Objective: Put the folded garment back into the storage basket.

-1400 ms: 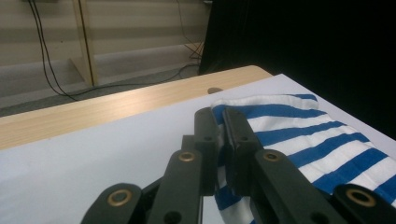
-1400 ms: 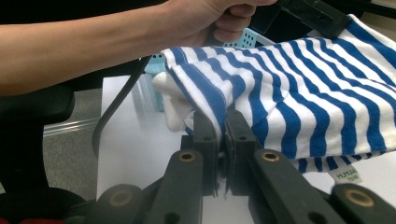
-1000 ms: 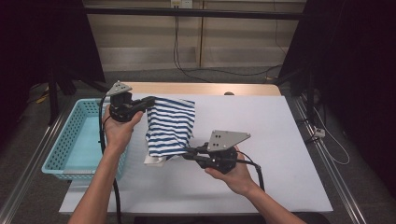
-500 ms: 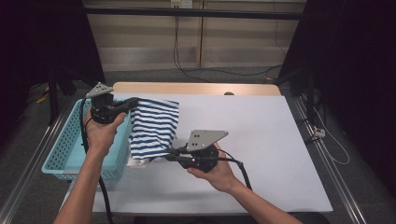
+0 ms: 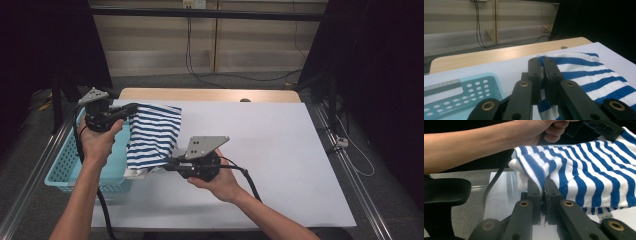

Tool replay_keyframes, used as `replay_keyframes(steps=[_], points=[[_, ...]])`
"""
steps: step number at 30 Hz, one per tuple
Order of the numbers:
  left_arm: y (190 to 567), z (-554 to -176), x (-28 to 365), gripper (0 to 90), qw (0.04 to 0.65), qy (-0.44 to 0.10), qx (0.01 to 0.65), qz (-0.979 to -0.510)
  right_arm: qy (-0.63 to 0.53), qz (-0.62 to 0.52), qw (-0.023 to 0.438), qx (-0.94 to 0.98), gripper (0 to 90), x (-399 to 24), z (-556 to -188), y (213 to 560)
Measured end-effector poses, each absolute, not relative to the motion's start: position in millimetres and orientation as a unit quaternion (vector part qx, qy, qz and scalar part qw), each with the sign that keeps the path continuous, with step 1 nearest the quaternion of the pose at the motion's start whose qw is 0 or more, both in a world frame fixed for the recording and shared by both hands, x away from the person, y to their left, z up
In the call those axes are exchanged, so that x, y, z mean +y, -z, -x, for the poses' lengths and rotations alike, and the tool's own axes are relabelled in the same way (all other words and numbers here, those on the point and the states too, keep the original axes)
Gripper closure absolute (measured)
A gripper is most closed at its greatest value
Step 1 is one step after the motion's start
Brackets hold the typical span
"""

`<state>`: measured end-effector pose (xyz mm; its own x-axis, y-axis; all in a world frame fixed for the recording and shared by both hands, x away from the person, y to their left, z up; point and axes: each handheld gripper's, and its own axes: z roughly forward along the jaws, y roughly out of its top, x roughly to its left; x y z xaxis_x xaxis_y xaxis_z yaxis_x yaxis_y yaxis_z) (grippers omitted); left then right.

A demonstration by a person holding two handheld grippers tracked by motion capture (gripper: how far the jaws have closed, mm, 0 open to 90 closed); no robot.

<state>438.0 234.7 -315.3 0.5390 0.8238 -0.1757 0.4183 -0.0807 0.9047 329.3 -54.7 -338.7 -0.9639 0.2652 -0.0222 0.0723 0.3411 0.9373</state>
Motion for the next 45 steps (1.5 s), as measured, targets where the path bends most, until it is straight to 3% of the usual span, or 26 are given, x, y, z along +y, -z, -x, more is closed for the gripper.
replay_keyframes(steps=[45], points=[[299,-445,280,85.2,0.53,-0.228,0.465,-0.671,-0.58,-0.092,0.076,0.806,86.0,-5,-350,331]])
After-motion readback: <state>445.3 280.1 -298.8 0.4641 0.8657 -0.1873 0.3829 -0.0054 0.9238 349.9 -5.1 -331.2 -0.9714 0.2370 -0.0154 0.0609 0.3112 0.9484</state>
